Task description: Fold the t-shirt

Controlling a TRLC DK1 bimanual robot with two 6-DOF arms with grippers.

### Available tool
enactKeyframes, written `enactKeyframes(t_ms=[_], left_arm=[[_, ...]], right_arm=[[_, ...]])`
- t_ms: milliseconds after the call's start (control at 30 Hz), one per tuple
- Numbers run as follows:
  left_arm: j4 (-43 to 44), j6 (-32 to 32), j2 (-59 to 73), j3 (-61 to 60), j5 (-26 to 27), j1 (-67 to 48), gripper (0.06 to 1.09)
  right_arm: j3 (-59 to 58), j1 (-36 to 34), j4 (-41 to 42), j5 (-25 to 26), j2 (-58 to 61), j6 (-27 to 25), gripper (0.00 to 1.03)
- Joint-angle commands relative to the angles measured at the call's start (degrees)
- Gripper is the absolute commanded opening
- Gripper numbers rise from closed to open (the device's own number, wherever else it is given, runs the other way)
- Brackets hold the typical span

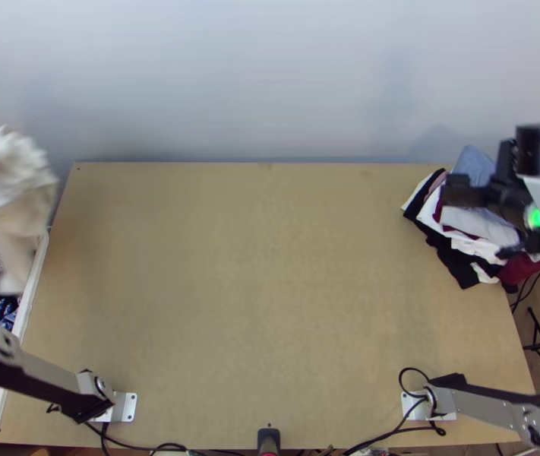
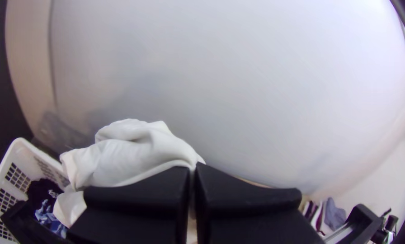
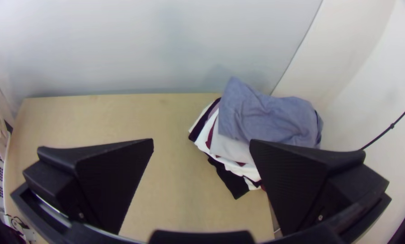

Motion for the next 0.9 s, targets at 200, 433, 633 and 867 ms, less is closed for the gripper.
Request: enactKeyframes(t_ms=[200, 433, 633, 867], left_arm=[[11.69, -17.02, -20.38, -24.59, -20.24, -60.74, 0.10], [18.80, -17.20, -11.85, -30.04, -27.71, -81.83, 0.10], [19.86, -18.96, 2.30, -23.71, -26.30, -82.80, 0.17], [11.16, -14.39, 13.02, -11.67, -19.36, -86.05, 1.04]], right_arm=[[-18.63, -8.66, -0.65, -0.43, -16.26, 0.54, 0.99], [-25.40, -13.14, -1.44, -0.52, -22.67, 0.54, 0.99], [-28.74, -18.06, -1.44, -0.61, -27.51, 0.89, 0.96], [-31.99, -19.12, -2.41, -1.22, -30.23, 0.98, 0.97]])
